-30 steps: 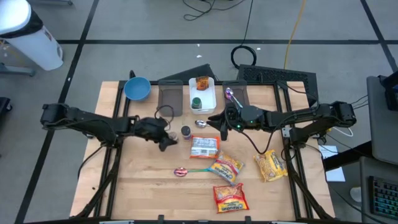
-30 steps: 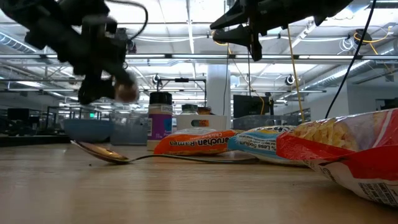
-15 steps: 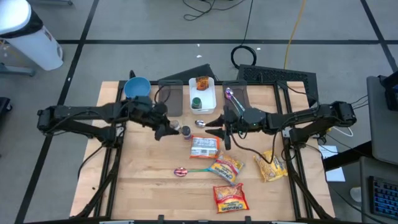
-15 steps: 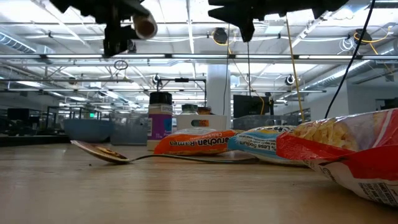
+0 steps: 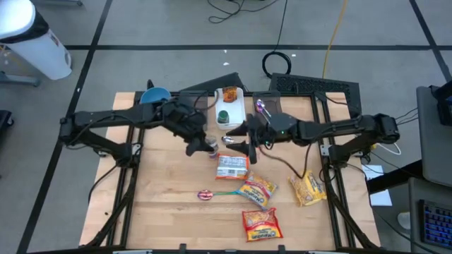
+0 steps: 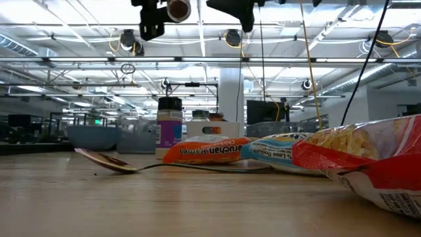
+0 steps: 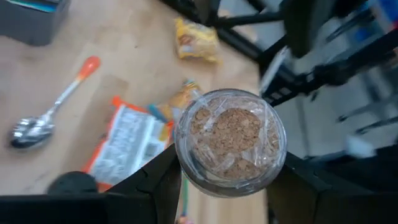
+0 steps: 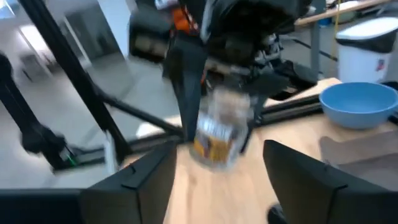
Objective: Pick & Place Food Item
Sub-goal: Put the brown seasoning bottle into the white bin
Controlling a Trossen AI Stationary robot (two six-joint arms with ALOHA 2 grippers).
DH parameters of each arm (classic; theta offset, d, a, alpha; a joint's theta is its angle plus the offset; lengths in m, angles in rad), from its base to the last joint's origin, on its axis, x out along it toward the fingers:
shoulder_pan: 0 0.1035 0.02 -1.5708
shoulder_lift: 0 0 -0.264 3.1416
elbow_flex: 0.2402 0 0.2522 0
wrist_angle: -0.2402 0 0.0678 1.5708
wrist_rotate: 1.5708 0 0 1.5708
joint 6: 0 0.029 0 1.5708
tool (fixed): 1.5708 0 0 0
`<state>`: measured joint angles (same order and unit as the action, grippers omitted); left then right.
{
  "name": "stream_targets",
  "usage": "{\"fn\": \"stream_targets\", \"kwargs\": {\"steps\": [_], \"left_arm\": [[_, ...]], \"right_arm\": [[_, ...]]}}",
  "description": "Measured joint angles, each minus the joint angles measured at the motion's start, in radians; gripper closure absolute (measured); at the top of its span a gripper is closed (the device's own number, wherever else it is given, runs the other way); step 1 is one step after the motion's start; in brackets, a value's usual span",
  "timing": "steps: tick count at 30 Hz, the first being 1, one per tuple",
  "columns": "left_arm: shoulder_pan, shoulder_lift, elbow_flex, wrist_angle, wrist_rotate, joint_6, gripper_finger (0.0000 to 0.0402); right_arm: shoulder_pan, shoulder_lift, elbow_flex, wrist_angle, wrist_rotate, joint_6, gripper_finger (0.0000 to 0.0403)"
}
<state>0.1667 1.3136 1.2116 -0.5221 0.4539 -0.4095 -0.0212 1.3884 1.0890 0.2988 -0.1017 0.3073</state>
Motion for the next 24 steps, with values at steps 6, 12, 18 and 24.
{"fn": "stream_targets", "kwargs": {"steps": [6, 12, 18, 24], "left_arm": [[-0.031, 0.097, 0.162, -0.139, -0.071, 0.111, 0.0204], [-0.049, 0.155, 0.253, -0.139, -0.095, 0.144, 0.0204], [-0.052, 0.163, 0.260, -0.152, -0.138, 0.152, 0.0204], [-0.059, 0.162, 0.259, -0.181, -0.146, 0.153, 0.0204]], "right_arm": [[-0.026, 0.000, -0.005, 0.053, -0.034, 0.052, 0.0145], [-0.024, 0.019, -0.005, 0.067, -0.032, 0.067, 0.0151], [-0.023, 0.071, -0.007, 0.155, -0.033, 0.112, 0.0152], [-0.023, 0.101, -0.007, 0.228, -0.034, 0.137, 0.0155]]}}
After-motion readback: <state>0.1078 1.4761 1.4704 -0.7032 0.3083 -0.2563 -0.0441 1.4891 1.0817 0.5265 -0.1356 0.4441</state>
